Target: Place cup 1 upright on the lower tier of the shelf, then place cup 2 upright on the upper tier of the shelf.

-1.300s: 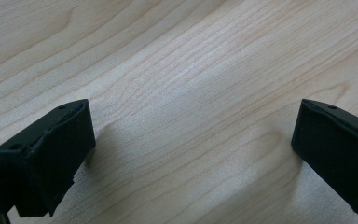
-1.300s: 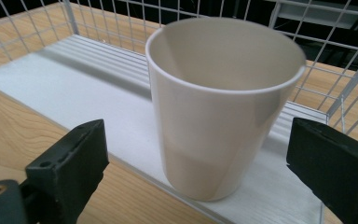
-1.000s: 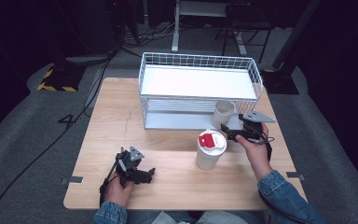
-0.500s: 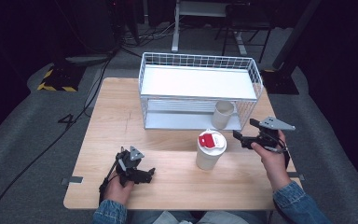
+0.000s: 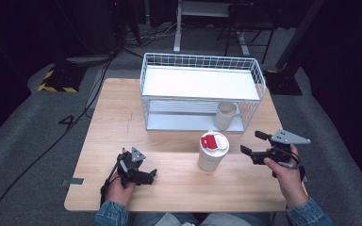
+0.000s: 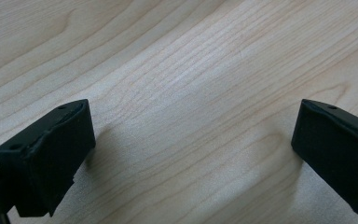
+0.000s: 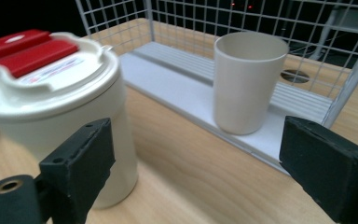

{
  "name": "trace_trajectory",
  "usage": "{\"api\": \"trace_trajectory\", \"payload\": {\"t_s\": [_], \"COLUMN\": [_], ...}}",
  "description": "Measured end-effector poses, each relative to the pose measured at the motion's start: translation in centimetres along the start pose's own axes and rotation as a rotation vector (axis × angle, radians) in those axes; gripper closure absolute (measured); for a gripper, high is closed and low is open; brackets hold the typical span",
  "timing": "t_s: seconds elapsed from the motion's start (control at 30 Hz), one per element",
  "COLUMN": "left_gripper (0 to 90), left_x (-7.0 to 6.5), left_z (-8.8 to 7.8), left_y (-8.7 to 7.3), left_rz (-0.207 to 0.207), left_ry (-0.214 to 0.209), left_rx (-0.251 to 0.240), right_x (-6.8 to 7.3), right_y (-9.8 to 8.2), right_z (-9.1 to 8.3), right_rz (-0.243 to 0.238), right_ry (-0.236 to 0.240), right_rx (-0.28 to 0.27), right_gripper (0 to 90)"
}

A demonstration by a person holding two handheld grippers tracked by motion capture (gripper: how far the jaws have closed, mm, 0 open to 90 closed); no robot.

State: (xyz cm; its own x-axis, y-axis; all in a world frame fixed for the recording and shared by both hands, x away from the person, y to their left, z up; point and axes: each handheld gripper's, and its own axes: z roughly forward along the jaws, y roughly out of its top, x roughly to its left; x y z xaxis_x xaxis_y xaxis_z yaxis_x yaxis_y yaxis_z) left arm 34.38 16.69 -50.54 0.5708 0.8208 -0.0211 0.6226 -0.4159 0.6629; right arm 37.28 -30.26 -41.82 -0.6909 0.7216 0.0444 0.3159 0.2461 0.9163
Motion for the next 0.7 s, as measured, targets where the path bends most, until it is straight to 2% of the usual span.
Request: {"api": "trace_trajectory", "payload": {"t_s": [0.23,0.37,0.4,0.53,0.67,0.7], "left_gripper": [0.0,0.0,0.0,0.0,0.0,0.0], "left_x": [0.0,0.0,0.0,0.0,0.0,0.0], "left_z": [0.0,0.0,0.0,0.0,0.0,0.0], "left_y": [0.0,0.0,0.0,0.0,0.0,0.0], "left_rz": [0.001,-0.001,0.0,0.0,-0.001,0.001], "left_ry": [0.0,-0.002,-0.001,-0.001,-0.001,0.0], "left_rx": [-0.002,-0.003,-0.002,-0.001,-0.002,-0.002], "right_x": [0.7,1.3,1.7,2.1,2.9,2.9], "right_y": [-0.6,-0.9,-1.1,-1.2,-1.2,-1.2], "right_z": [-1.6,-1.9,-1.9,-1.7,-0.9,-0.9], "right_rz": [-0.009,-0.017,-0.024,-0.027,-0.05,-0.05], "right_ry": [0.024,0.049,0.075,0.096,0.147,0.147], "right_rx": [0.002,0.017,0.028,0.039,0.044,0.044], "right_gripper": [10.5,10.5,10.5,10.5,10.5,10.5]}}
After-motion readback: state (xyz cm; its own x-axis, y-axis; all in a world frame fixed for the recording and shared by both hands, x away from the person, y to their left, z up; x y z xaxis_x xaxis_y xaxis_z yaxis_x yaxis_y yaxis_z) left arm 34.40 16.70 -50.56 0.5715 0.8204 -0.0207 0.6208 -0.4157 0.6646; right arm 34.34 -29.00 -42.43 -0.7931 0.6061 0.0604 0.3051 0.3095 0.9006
